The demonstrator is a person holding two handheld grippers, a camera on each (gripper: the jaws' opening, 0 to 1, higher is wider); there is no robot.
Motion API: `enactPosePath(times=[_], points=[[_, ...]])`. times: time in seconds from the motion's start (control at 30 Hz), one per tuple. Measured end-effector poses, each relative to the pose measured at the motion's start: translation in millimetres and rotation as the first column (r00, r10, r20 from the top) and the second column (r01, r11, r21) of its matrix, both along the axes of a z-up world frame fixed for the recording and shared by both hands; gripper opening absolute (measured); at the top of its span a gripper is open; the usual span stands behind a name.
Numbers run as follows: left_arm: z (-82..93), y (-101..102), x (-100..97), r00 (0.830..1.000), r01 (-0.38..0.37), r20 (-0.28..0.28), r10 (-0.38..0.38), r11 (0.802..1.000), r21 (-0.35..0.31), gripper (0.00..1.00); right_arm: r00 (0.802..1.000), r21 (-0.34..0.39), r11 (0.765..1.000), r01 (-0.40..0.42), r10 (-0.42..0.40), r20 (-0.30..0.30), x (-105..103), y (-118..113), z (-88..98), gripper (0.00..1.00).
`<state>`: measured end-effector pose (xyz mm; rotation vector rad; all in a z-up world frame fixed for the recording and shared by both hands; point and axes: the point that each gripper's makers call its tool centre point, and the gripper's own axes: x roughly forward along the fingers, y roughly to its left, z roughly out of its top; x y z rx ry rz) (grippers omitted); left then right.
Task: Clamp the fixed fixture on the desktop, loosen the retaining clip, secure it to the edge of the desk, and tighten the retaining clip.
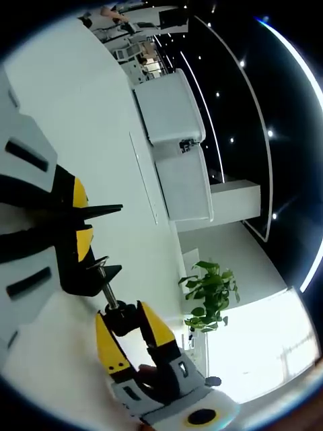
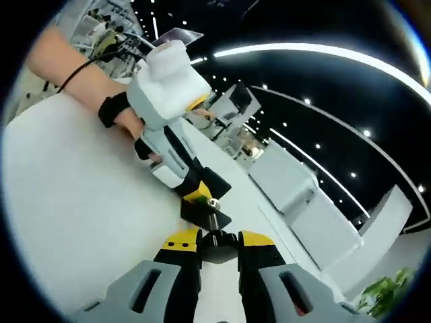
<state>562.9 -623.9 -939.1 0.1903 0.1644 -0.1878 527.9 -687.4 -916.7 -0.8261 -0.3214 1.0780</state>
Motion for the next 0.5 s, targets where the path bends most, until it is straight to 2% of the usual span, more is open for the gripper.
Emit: enactPosePath(times=[0.23,0.5], points=[[0.0,-0.1,0.0,1.000,0.000,0.000,0.000,1.000,0.000,0.08,0.998,-0.035,0.999,-0.007,0.009,0.054,-3.4,-0.9,-1.5,0.20],[0.1,-0.3,-0.1,1.000,0.000,0.000,0.000,1.000,0.000,0.08,0.986,-0.098,0.995,-0.010,0.026,0.167,-6.2,-0.8,-3.9,0.19]])
